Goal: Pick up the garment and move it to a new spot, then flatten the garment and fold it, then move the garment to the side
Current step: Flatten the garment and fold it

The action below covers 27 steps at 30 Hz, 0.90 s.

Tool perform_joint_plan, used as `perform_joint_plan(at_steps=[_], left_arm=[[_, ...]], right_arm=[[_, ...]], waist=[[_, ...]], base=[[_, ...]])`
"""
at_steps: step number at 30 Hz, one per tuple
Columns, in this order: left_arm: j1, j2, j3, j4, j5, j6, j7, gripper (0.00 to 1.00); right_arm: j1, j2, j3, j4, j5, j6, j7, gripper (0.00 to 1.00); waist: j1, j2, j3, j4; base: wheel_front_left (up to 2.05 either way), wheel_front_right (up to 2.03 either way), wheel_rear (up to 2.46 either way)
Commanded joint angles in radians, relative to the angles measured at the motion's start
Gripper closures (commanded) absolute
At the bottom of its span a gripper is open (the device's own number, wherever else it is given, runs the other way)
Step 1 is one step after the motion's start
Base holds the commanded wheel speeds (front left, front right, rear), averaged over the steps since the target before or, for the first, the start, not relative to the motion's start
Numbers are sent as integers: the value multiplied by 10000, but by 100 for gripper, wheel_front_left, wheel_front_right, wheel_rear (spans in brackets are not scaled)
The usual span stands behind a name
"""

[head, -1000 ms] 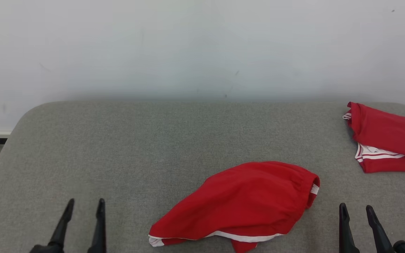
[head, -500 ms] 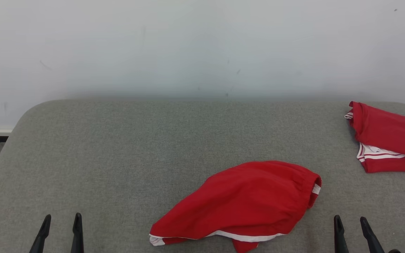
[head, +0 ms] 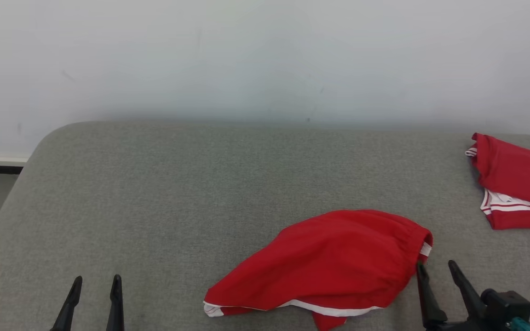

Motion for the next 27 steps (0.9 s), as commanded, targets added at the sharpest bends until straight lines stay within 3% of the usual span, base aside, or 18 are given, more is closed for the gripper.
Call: perform_joint_plan(at_steps=[1,12,13,14,20,27], left_arm=[[-107,-75,4,39,104,-60,-30,0],[-184,-396,35,248,380,-314,-31,0],[-179,-423,32,260,405,-308,-31,0],[-186,-444,22,262,417,-314,-31,0],[-152,-431,167,379,414,-389,-31,0],[84,-679,191,424,494,-401,-31,0]], right_arm=[[-105,-80,107,202,66,-18,55,0],[-740,-220,1135,2424,598,-18,248,0],[-821,-203,1290,2620,658,-18,293,60],[-922,-199,1388,2771,730,-18,243,100],[-1251,-346,1847,3092,1121,-18,-242,100],[-549,-757,2183,1783,1432,-18,-430,100]], waist=[[0,-1,26,187],[0,-1,167,860],[0,-1,174,893],[0,-1,182,933],[0,-1,111,910],[0,-1,-95,415]], base=[[0,0,0],[0,0,0],[0,0,0],[0,0,0],[0,0,0],[0,0,0]])
